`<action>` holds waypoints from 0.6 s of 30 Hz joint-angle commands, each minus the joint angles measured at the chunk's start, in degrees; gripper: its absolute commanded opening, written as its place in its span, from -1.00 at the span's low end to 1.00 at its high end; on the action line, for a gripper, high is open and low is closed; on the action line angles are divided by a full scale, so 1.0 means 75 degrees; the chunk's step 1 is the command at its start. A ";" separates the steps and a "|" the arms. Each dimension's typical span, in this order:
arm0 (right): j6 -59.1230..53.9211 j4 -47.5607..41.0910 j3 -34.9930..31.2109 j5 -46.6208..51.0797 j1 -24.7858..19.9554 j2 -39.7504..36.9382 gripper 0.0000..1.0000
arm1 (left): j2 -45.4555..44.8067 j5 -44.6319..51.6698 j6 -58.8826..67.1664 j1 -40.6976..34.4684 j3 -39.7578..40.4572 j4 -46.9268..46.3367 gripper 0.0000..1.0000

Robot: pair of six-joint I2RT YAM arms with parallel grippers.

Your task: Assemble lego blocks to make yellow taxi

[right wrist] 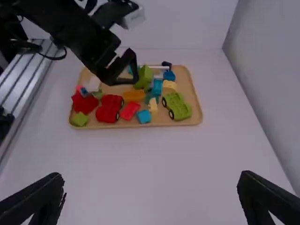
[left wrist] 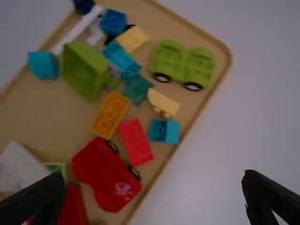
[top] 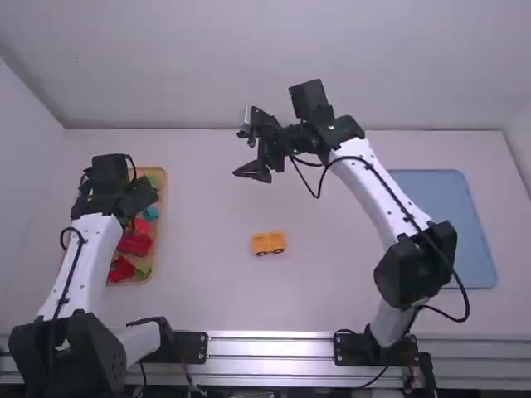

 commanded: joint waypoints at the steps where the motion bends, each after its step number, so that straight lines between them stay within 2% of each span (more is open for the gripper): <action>1: 0.0085 0.0044 -0.0035 0.0111 -0.0076 -0.0093 0.97 | -0.0143 -0.0490 -0.0638 0.0166 0.0254 -0.0242 0.98; 4: 0.0079 0.0114 -0.0035 0.0111 -0.0076 -0.0093 0.97 | -0.0143 -0.0548 -0.0810 0.0466 0.0612 -0.0723 0.98; 10: 0.0076 0.0122 -0.0035 0.0111 -0.0009 -0.0093 0.97 | -0.0143 -0.0399 -0.0720 0.1317 0.0877 -0.0901 0.98; 12: 0.0082 0.0125 -0.0035 0.0111 0.0006 -0.0093 0.97 | -0.0131 0.0009 -0.0469 0.1693 0.0880 -0.0848 0.98; 15: 0.0230 0.0248 -0.0035 0.0119 -0.0009 -0.0093 0.97 | 0.0108 0.1440 0.0318 0.2623 0.0880 -0.0510 0.98; 18: 0.0536 0.0420 -0.0035 0.0137 -0.0009 -0.0093 0.97 | 0.0356 0.2244 0.0691 0.3066 0.0938 -0.0393 0.98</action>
